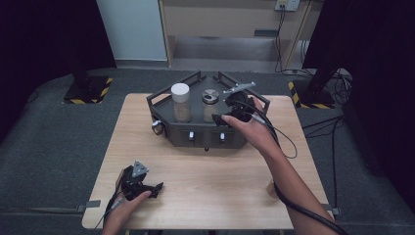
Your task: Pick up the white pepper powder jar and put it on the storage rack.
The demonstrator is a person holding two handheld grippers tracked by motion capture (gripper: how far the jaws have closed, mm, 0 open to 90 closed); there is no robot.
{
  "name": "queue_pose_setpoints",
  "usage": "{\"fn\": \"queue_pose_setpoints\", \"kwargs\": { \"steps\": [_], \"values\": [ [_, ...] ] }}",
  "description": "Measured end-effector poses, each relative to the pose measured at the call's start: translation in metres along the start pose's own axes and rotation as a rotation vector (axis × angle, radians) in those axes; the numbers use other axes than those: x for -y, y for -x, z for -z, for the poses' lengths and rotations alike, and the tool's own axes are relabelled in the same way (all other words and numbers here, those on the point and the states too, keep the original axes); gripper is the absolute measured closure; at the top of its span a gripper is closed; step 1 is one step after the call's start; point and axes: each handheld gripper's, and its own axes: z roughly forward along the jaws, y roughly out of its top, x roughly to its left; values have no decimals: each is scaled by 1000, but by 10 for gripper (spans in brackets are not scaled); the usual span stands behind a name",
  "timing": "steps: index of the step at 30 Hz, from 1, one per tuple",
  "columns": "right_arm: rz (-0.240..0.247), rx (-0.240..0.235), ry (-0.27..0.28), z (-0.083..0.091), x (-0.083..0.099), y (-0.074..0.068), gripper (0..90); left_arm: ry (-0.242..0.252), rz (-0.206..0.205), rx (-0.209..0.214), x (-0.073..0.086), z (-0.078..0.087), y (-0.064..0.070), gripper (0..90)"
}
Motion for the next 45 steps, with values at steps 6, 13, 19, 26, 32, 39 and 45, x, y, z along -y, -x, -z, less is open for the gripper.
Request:
{"fn": "queue_pose_setpoints", "kwargs": {
  "steps": [6,13,19,26,32,39,45],
  "values": [
    [3,3,-4,12,12,4,56,1,0,0,0,0,0,0],
    [3,3,-9,26,27,7,54,0,-1,-1,0,0,0,0],
    [5,-2,-15,37,39,9,52,3,1,0,0,0,0,0],
    [7,-4,-15,48,52,11,51,3,1,0,0,0,0,0],
    [1,-10,-22,55,59,13,51,3,0,0,0,0,0,0],
    [-2,-5,-19,64,69,13,51,3,1,0,0,0,0,0],
    [-7,1,-21,71,78,15,50,3,0,-1,1,0,0,0]
  ]
}}
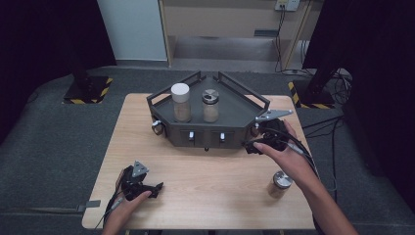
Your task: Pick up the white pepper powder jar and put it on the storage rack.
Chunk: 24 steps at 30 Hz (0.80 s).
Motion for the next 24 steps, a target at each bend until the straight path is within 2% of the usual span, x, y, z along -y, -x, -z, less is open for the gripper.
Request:
{"fn": "queue_pose_setpoints", "kwargs": {
  "steps": [7,24],
  "values": [
    [-15,5,-1,8,10,3,47,0,0,0,0,0,0,0],
    [-16,13,4,22,23,4,45,0,1,0,0,0,0,0]
  ]
}}
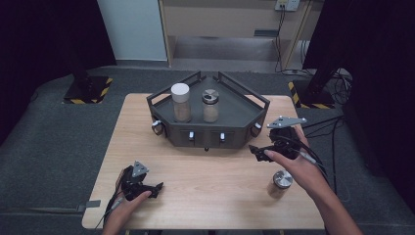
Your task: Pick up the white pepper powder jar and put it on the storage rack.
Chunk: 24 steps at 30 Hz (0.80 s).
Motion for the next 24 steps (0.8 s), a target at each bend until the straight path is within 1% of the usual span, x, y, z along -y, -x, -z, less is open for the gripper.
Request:
{"fn": "queue_pose_setpoints", "kwargs": {
  "steps": [12,13,24],
  "values": [
    [-5,7,-1,9,14,0,44,0,0,0,0,0,0,0],
    [-11,7,-4,9,15,0,44,0,0,0,0,0,0,0],
    [-27,25,-7,18,36,3,44,0,0,0,0,0,0,0]
  ]
}}
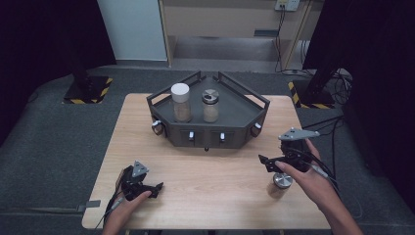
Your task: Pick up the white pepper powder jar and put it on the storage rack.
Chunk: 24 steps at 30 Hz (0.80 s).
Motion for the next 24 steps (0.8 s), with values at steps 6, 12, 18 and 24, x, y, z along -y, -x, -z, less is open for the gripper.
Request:
{"fn": "queue_pose_setpoints", "kwargs": {
  "steps": [6,12,18,24],
  "values": [
    [-13,9,-13,5,9,2,44,0,0,0,0,0,0,0],
    [-20,18,-16,9,17,3,44,0,0,0,0,0,0,0],
    [-13,29,-20,15,23,2,43,0,0,0,0,0,0,0],
    [-2,36,-40,17,30,0,42,0,0,0,0,0,0,0]
  ]
}}
